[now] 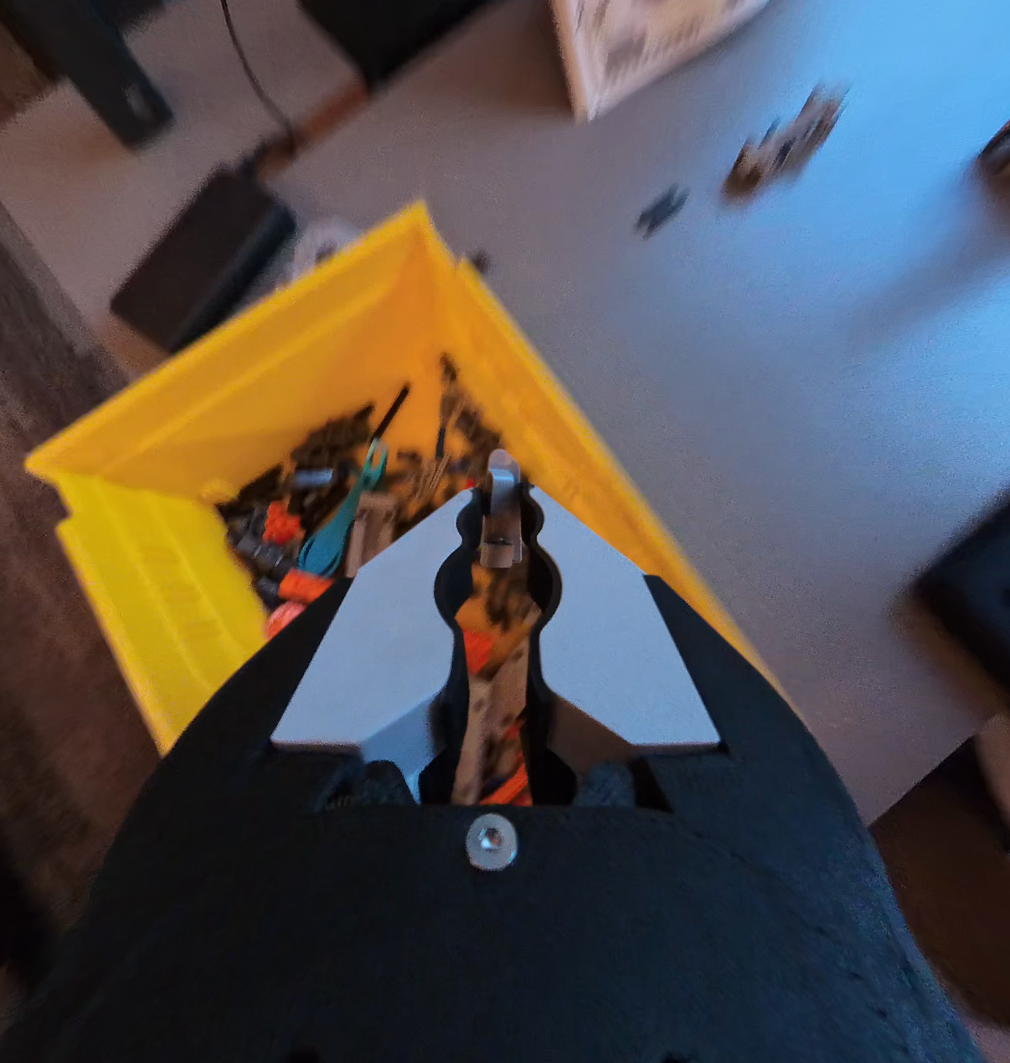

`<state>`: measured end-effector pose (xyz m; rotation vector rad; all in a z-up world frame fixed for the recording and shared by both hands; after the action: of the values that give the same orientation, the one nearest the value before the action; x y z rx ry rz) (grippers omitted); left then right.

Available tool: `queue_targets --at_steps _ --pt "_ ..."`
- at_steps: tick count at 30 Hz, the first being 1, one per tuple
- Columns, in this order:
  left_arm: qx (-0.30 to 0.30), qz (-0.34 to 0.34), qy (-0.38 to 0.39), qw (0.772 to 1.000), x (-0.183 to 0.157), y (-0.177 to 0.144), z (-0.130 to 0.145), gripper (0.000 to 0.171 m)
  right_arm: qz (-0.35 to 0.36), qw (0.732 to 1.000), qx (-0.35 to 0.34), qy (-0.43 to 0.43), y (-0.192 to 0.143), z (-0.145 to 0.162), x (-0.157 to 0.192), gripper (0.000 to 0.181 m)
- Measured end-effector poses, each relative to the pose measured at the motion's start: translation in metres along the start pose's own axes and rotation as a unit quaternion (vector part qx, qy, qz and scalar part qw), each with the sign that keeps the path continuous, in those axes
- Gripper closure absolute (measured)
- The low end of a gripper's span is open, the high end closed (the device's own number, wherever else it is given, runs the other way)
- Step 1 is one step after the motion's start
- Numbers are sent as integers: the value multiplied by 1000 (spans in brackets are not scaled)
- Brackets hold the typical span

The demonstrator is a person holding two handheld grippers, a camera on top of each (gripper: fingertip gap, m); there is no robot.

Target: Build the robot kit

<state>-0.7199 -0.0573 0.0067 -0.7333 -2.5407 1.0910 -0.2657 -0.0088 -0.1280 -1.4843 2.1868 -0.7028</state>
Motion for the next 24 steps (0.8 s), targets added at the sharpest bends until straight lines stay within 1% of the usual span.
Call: queue_targets --at_steps 1,2,4,5,8,10,11,14,16,18,19,20,22,24 --pt "-35 14 -16 999 -14 -2 -17 161 1 1000 0 -1 0 0 0 164" --pt "-73 46 -34 996 -33 -2 -35 161 1 1000 0 -2 0 0 0 164" --pt "-137 146 -69 977 -81 7 -66 161 4 1000 0 -5 0 0 0 164" --pt "-153 200 -83 964 -106 15 -77 162 6 1000 0 -7 0 0 1 164" --pt "-146 330 -128 924 -166 53 -96 162 10 1000 -1 -13 0 0 1 165" --pt "-116 401 -162 894 -193 84 -103 162 14 1000 -1 -20 0 0 2 165" --pt "-101 432 -185 877 -201 99 -107 162 18 1000 -1 -24 -1 0 2 164" --pt "-76 517 -258 813 -216 136 -115 162 28 999 -3 -42 -1 -1 4 162" --pt "-69 538 -303 783 -215 158 -116 162 34 998 -6 -53 -2 -1 5 160" --pt "-67 554 -342 757 -213 175 -113 162 39 997 -9 -66 -3 -1 7 157" --pt "-63 561 -354 746 -212 180 -110 162 41 996 -11 -76 -3 -2 8 157" --pt "-55 563 -361 742 -213 186 -107 162 45 995 -14 -87 -3 -3 9 155" --pt "-41 563 -362 742 -217 193 -99 162 46 993 -20 -111 -2 -5 14 149" --pt "-29 567 -354 743 -222 196 -94 162 35 991 -26 -128 0 -9 22 137"
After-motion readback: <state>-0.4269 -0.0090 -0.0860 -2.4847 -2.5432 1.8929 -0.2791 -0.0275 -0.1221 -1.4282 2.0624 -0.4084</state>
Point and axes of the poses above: each gripper's, where its closed fingertips meet, y out along the fingers, z out of its underside, x = y × z across the jaws, the point moved 5 cm from there along -y, back along the fingers, and after that the axes turned 2 degrees about -x, right-handed, at the moved point
